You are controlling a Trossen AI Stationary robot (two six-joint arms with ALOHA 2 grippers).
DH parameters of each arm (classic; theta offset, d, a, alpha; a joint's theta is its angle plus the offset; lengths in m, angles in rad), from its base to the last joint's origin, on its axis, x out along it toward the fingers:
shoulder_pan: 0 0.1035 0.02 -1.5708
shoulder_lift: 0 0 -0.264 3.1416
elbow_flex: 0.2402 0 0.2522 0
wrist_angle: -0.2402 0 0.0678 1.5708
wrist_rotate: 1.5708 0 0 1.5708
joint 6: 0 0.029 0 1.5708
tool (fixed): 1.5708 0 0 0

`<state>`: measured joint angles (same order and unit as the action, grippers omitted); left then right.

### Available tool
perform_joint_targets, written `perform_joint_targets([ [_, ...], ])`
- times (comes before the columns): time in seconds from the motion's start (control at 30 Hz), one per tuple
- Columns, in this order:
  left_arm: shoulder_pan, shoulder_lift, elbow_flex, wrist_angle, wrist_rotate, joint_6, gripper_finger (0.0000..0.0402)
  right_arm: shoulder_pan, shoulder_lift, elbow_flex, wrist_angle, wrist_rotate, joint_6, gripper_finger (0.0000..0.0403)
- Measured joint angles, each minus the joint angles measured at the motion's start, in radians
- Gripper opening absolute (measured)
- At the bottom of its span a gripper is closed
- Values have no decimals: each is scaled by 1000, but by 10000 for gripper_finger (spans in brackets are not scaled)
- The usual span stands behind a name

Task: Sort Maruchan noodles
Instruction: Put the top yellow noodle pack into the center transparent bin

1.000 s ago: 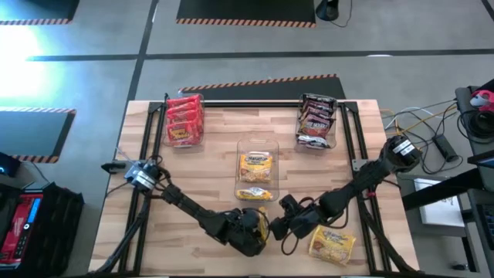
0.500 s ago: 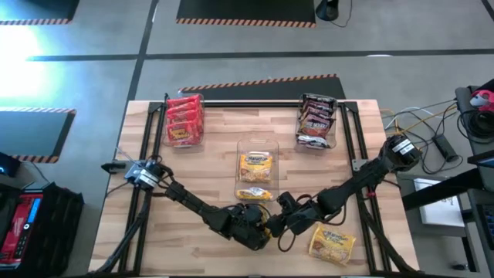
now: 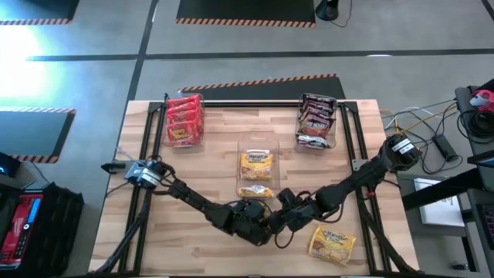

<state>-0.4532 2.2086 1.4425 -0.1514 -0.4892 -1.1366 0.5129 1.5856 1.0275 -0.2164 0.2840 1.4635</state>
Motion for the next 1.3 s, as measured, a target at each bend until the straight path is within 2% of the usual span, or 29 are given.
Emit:
perform_joint_targets([
  [0.43,12,1,0,47,0,3,153,-3,0,0,-108,-4,-75,240],
  [0.9,7,0,0,64,7,3,152,-3,0,0,-126,-1,-159,160],
  [1.3,-33,-13,1,99,-46,-18,152,-3,-17,-1,-131,-85,-208,125],
])
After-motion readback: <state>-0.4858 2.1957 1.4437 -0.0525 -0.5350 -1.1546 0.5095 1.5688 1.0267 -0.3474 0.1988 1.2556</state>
